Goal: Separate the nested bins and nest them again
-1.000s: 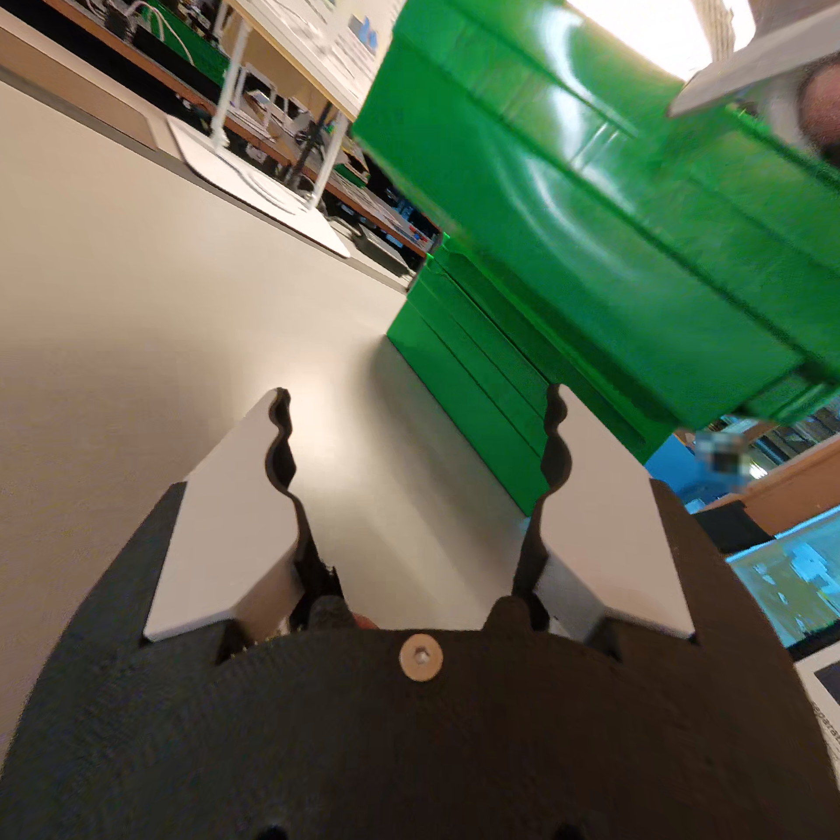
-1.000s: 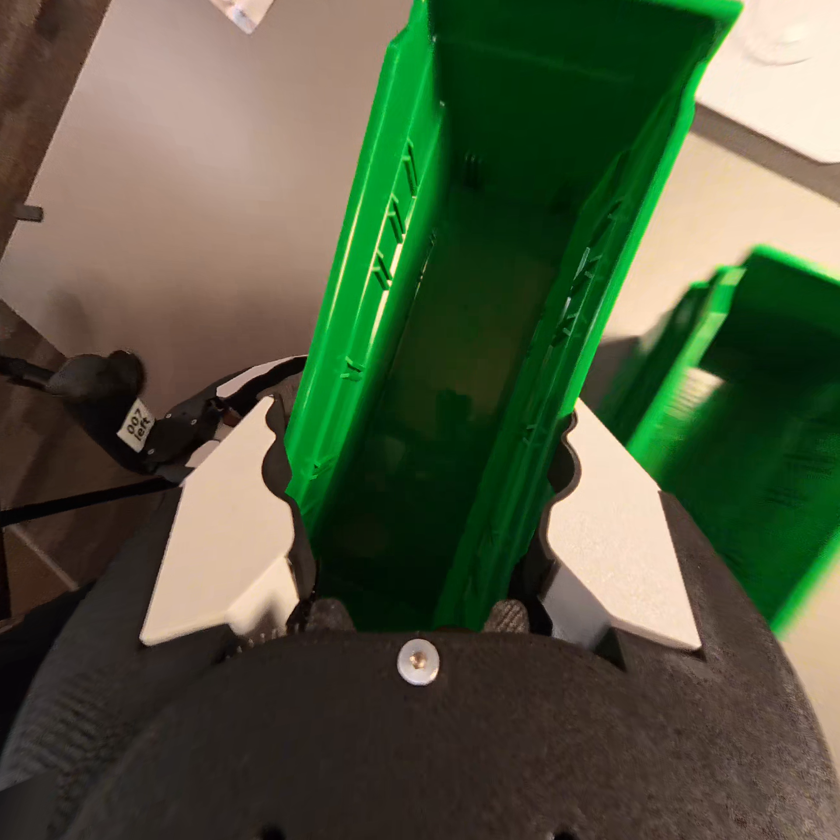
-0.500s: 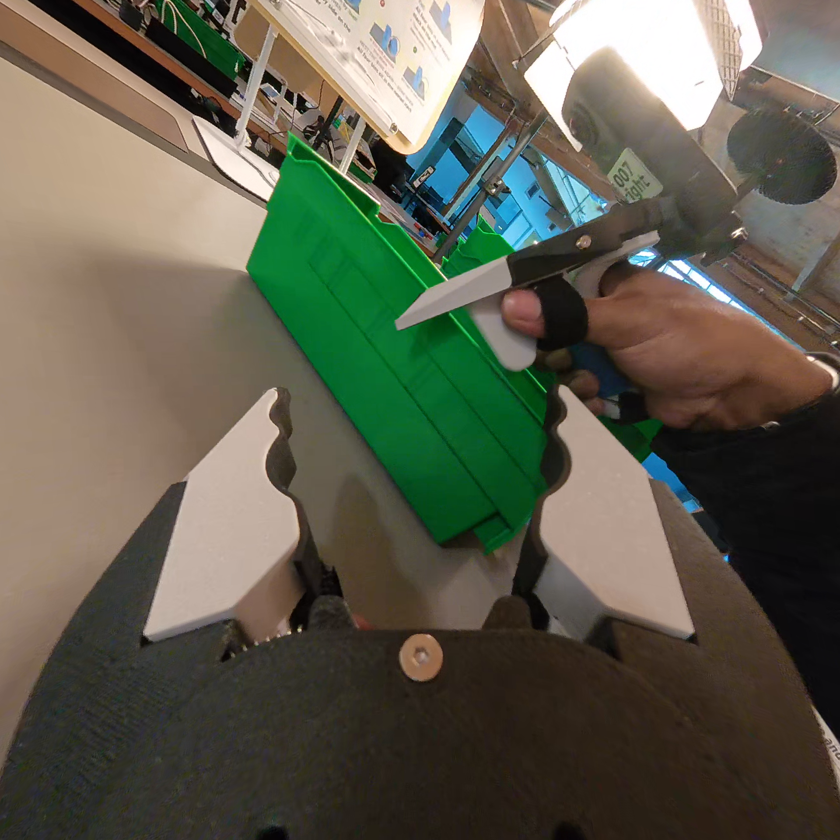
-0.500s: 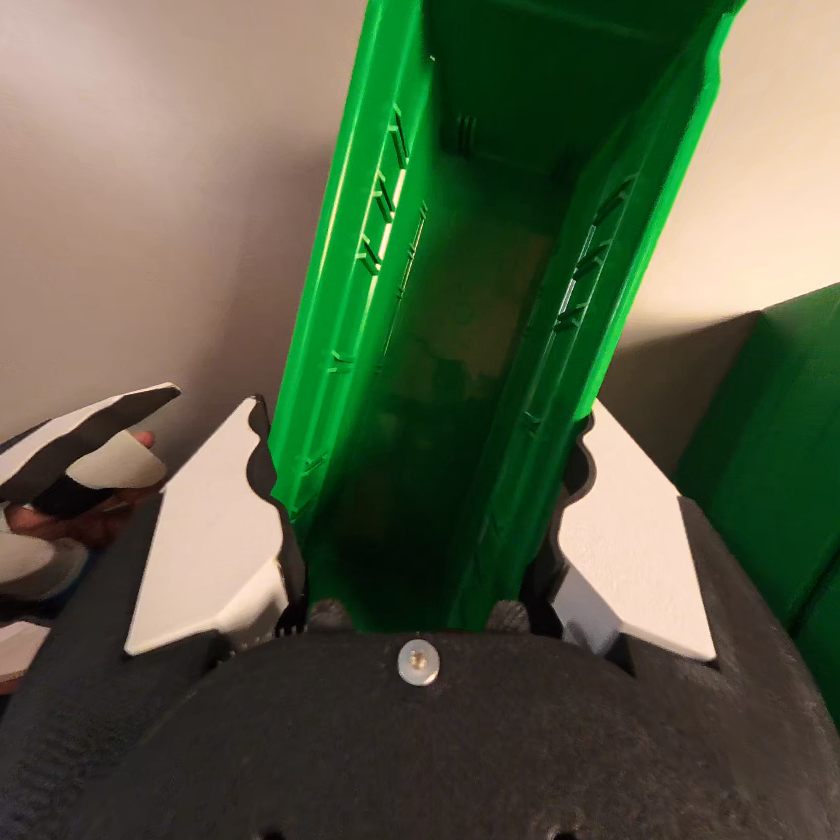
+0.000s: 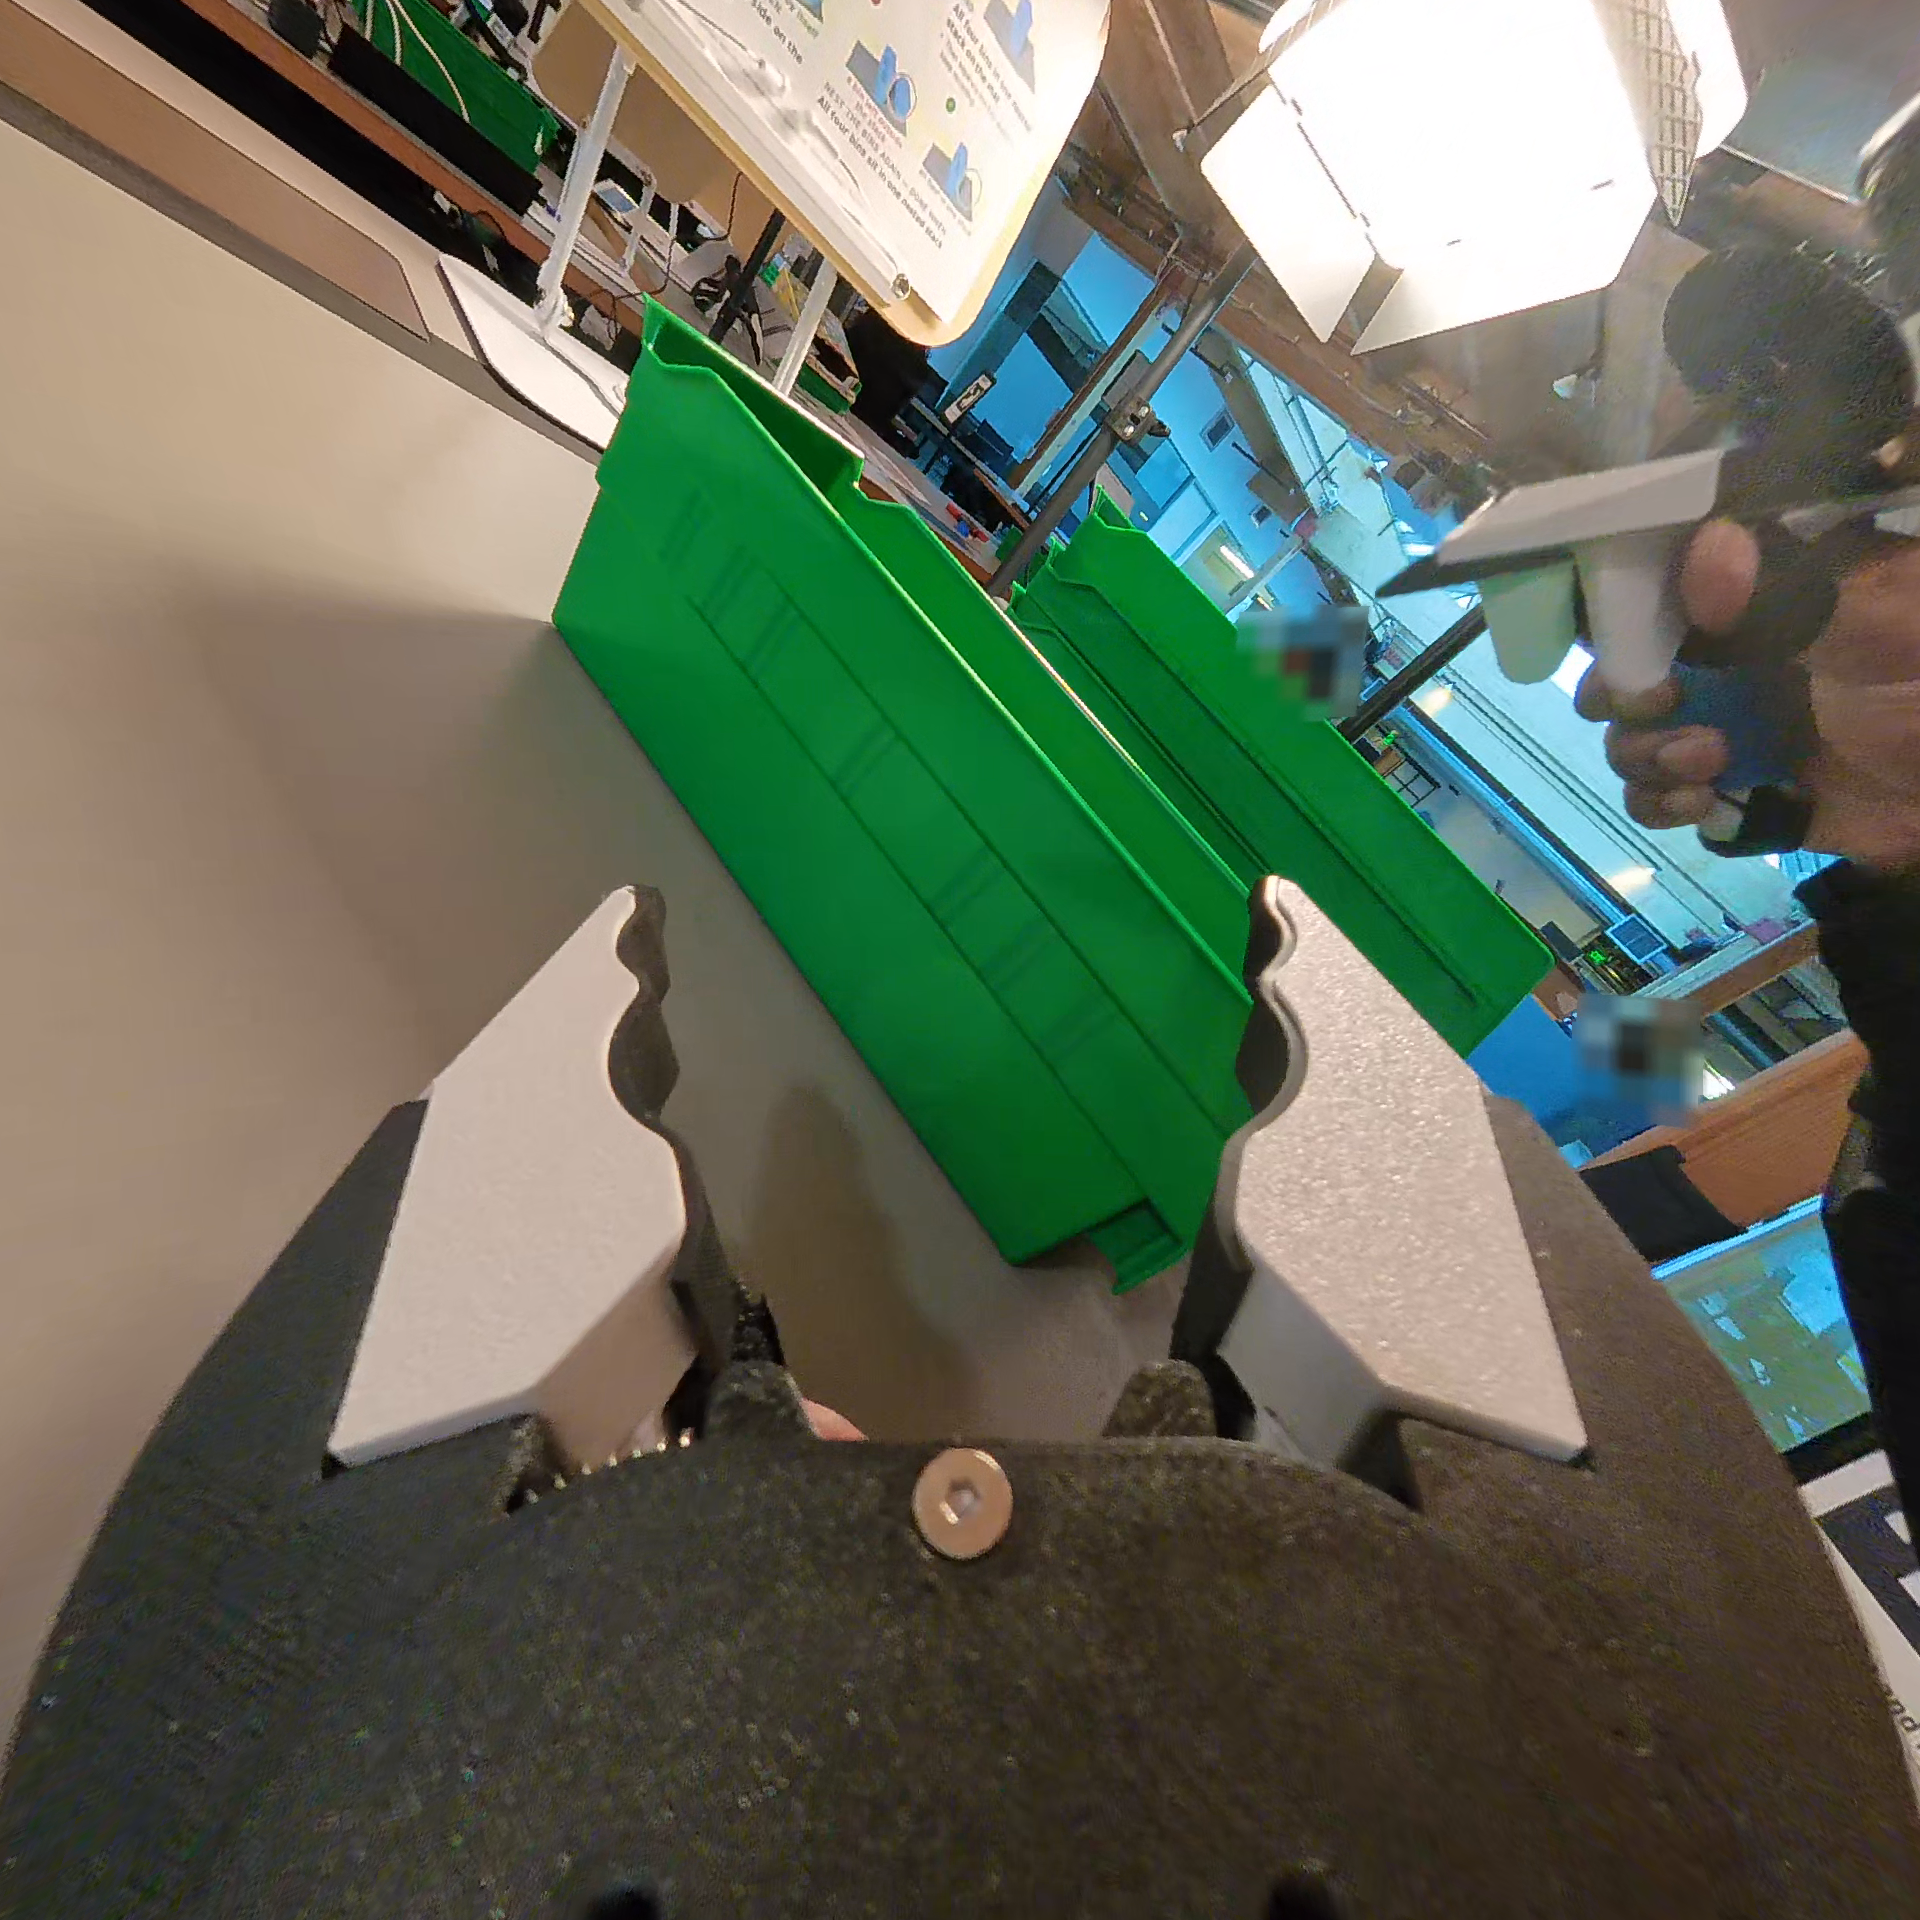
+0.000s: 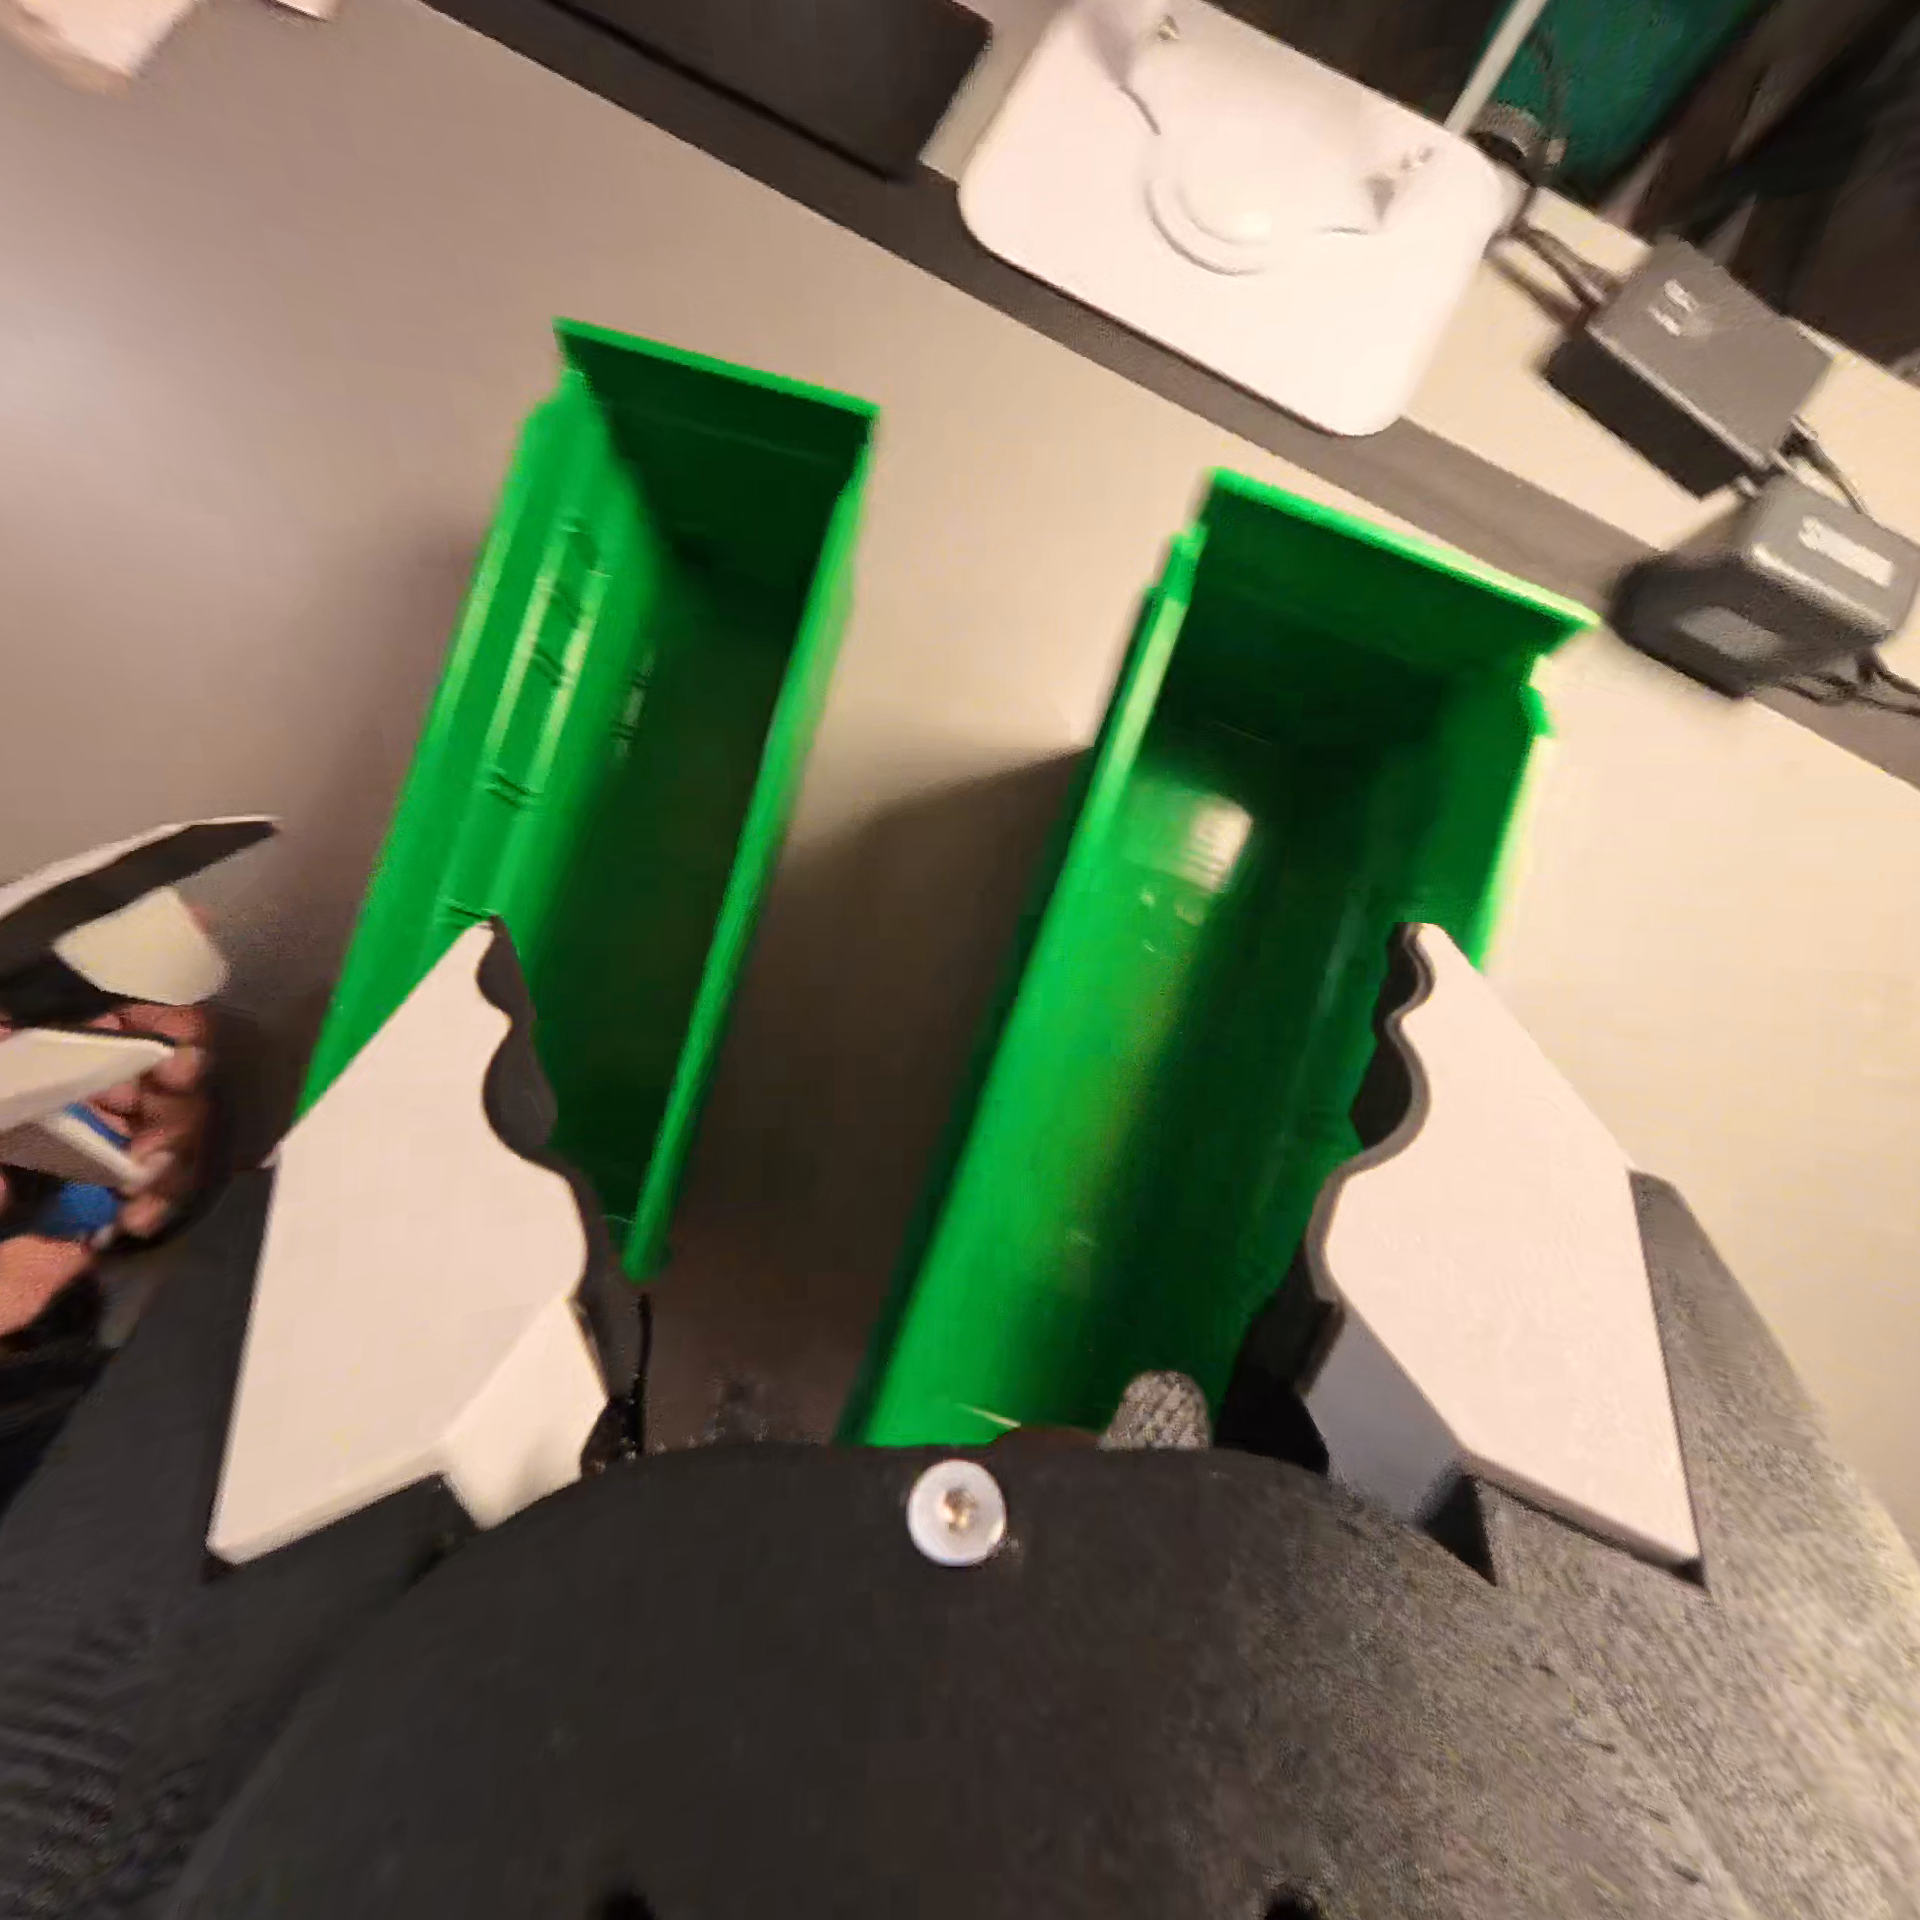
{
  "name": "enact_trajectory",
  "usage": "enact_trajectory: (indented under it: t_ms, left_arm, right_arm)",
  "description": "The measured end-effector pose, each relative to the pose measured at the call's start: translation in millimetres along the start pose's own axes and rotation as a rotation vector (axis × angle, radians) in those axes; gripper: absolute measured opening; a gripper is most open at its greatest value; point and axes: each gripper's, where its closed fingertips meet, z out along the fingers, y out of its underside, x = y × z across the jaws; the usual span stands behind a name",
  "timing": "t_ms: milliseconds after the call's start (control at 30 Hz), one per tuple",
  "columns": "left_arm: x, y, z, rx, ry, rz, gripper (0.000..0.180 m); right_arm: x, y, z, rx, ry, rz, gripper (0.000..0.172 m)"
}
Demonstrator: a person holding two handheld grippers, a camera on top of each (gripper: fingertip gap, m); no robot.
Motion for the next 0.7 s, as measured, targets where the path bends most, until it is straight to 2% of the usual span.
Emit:
enact_trajectory:
  t_ms: [167,500,567,633,700]
  left_arm:
    - [-1.3,0.5,0.5,-0.003,-0.015,0.006,0.109]
    - [-1.7,-0.7,-0.3,0.006,-0.016,0.004,0.109]
    - [-1.7,-0.5,-0.2,0.004,-0.015,0.002,0.109]
    - [-1.8,-0.2,0.1,0.001,-0.014,0.000,0.109]
    - [-2.1,0.5,0.7,-0.003,-0.014,-0.002,0.109]
  right_arm:
    - [37.2,32.9,6.4,-0.103,-0.018,0.057,0.157]
    - [50.8,68.3,41.0,-0.259,-0.079,0.099,0.157]
    - [52.9,72.0,44.0,-0.278,-0.071,0.102,0.148]
    - [58.9,71.4,43.4,-0.278,-0.040,0.100,0.131]
    - [58.7,69.7,42.0,-0.274,-0.052,0.124,0.125]
